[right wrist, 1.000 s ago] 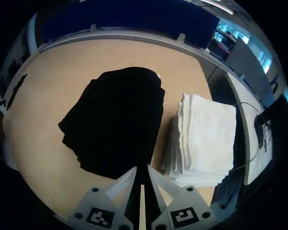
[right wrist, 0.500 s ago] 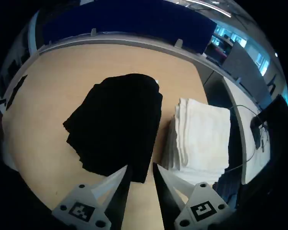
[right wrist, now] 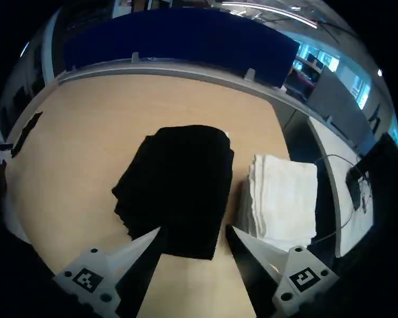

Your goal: Fold towel

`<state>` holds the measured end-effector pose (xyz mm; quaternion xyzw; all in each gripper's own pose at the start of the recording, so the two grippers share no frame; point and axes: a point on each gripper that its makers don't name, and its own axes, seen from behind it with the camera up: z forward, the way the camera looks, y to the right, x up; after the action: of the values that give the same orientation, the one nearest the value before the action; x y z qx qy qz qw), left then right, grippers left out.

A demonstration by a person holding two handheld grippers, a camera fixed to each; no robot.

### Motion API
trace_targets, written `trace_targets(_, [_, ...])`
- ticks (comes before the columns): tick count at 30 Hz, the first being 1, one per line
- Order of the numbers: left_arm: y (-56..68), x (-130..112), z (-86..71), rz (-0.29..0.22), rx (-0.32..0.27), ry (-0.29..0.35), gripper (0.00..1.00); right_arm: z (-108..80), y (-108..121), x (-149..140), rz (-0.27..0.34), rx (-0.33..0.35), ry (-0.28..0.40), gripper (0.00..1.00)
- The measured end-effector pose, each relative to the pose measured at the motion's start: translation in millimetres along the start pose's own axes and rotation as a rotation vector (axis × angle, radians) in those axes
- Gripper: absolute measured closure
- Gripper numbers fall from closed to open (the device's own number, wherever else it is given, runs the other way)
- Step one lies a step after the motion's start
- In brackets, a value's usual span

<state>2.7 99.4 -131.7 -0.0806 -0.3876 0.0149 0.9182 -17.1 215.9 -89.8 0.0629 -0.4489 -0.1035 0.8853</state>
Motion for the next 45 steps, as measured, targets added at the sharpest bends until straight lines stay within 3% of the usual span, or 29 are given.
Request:
trace_targets(8, [-5.0,-3,-4.5,-0.007,0.004,0.003,0.07,1.6,-38,28,-0.014,0.06,0.053,0.16])
trace_targets(23, [-22.5,-9,-12.6,-0.036,0.025,0.009,0.07,15.5,-100,51,-0.06,0.144,0.071,0.18])
trace_targets(26, [-24.9,-10,-13.2,-0.038,0.028,0.009,0.07,18.1,-105,49,-0.066,0.15,0.064,0.24])
trace_targets(35, [-27.8,-12,-11.3,-0.039,0.03,0.008,0.07,24.1,-102,42,-0.057,0.133,0.051,0.62])
trace_targets(45, [-27.9,-12,-9.7,-0.037,0.03,0.007,0.07,29.0,-103,29,-0.06,0.132,0.03,0.79])
